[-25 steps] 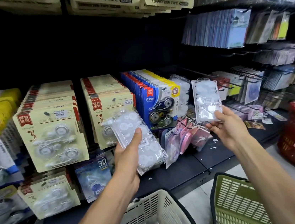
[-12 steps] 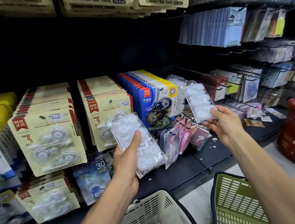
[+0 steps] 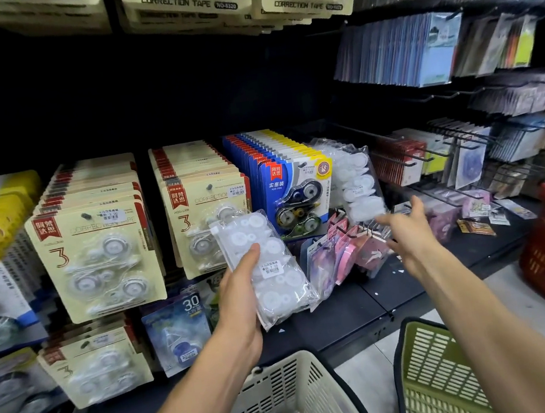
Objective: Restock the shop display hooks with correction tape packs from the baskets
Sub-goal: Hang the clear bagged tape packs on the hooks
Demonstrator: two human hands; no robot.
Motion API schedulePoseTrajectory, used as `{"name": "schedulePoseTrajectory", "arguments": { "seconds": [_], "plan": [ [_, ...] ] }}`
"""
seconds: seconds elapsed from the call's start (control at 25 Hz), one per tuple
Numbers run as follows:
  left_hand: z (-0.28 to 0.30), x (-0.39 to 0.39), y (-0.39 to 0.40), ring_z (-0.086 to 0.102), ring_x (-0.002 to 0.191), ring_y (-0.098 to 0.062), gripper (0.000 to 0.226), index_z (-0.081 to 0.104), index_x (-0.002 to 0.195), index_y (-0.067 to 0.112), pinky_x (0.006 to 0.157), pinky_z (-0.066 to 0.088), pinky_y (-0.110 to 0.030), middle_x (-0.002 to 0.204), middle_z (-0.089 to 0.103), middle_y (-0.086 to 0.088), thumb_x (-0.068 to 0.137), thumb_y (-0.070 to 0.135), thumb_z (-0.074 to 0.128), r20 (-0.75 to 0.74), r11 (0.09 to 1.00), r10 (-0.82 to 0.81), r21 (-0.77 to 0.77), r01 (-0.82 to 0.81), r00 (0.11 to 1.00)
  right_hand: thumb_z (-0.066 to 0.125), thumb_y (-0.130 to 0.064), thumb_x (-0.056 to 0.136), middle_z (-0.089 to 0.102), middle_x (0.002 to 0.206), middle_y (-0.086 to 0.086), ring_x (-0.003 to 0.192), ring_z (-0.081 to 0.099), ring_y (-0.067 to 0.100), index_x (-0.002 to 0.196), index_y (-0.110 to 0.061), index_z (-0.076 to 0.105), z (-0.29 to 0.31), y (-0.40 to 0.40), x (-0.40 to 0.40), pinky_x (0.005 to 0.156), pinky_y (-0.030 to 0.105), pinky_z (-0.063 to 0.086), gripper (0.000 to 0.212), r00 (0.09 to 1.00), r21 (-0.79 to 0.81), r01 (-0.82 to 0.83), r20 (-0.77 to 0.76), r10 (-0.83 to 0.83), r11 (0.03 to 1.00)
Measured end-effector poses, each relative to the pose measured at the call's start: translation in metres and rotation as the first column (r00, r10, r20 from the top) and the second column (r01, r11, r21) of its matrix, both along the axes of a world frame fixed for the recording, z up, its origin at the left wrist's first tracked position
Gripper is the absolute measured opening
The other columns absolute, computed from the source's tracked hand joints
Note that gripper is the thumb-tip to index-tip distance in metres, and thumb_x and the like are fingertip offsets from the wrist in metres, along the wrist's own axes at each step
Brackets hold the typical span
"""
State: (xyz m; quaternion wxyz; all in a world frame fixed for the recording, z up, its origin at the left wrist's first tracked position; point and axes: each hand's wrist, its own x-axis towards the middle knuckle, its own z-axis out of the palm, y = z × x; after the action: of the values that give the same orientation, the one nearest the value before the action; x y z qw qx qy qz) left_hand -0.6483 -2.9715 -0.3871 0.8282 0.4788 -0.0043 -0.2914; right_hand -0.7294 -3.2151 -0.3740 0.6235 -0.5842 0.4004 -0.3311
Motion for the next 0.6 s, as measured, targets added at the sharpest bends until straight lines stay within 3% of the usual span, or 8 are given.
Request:
{"name": "schedulePoseTrajectory", "arguments": {
  "seconds": [0.04,0.12,0.2,0.28,0.32,0.4,0.44,0.6],
  "plan": [
    [0.002,-0.001,0.000,0.075,0.092,-0.029,0.029,0.069,0.116,0.015,0.085,0.059,-0.042,0.102,0.079,-0.008,0.099,0.036,0.058,-0.033,0.999,-0.010,-0.040,0.009,0.999,0.064,-0.009,0.092,0.044,0.151,0.011,0.121,0.057,0.028,0.152,-0.022,0.033,0.001,0.005,0.001,0.106,0.048,0.047,0.069,0.995,-0.062,-0.037,-0.100,0.030,0.997],
    [0.003,0.001,0.000,0.072,0.100,-0.034,0.039,0.068,0.121,0.012,0.097,0.054,-0.049,0.108,0.077,-0.013,0.103,0.040,0.047,-0.064,0.995,-0.001,-0.103,-0.006,0.998,0.065,-0.024,0.096,0.066,0.125,0.013,0.092,0.070,0.027,0.131,-0.012,0.058,0.006,0.024,0.002,0.093,0.045,0.056,0.037,0.944,0.003,-0.311,-0.115,0.309,0.951],
    [0.003,0.002,-0.002,0.069,0.110,-0.036,0.043,0.065,0.128,0.010,0.101,0.052,-0.051,0.118,0.074,-0.016,0.104,0.039,0.045,-0.073,0.992,-0.001,-0.124,-0.009,0.997,0.067,-0.041,0.093,0.072,0.101,0.011,0.077,0.069,0.024,0.116,-0.010,0.066,0.012,0.049,0.005,0.080,0.042,0.059,0.038,0.761,0.037,-0.630,-0.173,0.626,0.776],
    [0.001,0.002,-0.005,0.071,0.109,-0.035,0.035,0.064,0.128,0.009,0.099,0.054,-0.052,0.116,0.075,-0.014,0.100,0.028,0.056,-0.031,0.996,0.014,-0.091,-0.017,0.999,0.073,-0.039,0.087,0.071,0.102,0.006,0.080,0.068,0.018,0.117,-0.012,0.067,0.015,0.069,0.012,0.078,0.037,0.059,0.041,0.573,0.029,-0.808,-0.190,0.797,0.588],
    [0.000,0.002,-0.005,0.072,0.108,-0.034,0.034,0.064,0.129,0.009,0.098,0.054,-0.053,0.115,0.076,-0.013,0.097,0.020,0.063,0.007,0.997,0.040,-0.065,-0.040,0.999,0.076,-0.030,0.086,0.073,0.109,0.005,0.090,0.071,0.018,0.120,-0.011,0.066,0.016,0.076,0.017,0.084,0.036,0.058,0.040,0.536,0.016,-0.836,-0.192,0.822,0.549],
    [-0.002,0.003,-0.004,0.073,0.106,-0.030,0.039,0.064,0.130,0.011,0.097,0.056,-0.051,0.115,0.076,-0.010,0.092,0.011,0.070,0.062,0.996,0.092,-0.020,-0.091,0.994,0.080,-0.020,0.081,0.075,0.114,0.005,0.104,0.072,0.021,0.119,-0.011,0.068,0.014,0.081,0.022,0.093,0.035,0.056,0.041,0.551,-0.004,-0.825,-0.226,0.803,0.565],
    [-0.001,0.003,-0.003,0.073,0.106,-0.028,0.039,0.063,0.130,0.013,0.097,0.056,-0.050,0.116,0.075,-0.008,0.092,0.012,0.071,0.073,0.994,0.110,-0.010,-0.110,0.991,0.081,-0.020,0.080,0.075,0.111,0.005,0.100,0.073,0.021,0.114,-0.011,0.069,0.013,0.082,0.023,0.089,0.034,0.058,0.037,0.578,-0.004,-0.804,-0.239,0.781,0.594],
    [0.001,0.005,0.001,0.072,0.095,-0.016,0.030,0.062,0.125,0.021,0.078,0.058,-0.032,0.116,0.074,-0.002,0.096,0.016,0.068,0.071,0.991,0.133,-0.001,-0.134,0.989,0.073,-0.033,0.089,0.071,0.102,0.009,0.070,0.069,0.026,0.101,-0.007,0.061,0.009,0.071,0.016,0.041,0.028,0.052,0.031,0.789,-0.050,-0.602,-0.193,0.584,0.797]
  ]
}}
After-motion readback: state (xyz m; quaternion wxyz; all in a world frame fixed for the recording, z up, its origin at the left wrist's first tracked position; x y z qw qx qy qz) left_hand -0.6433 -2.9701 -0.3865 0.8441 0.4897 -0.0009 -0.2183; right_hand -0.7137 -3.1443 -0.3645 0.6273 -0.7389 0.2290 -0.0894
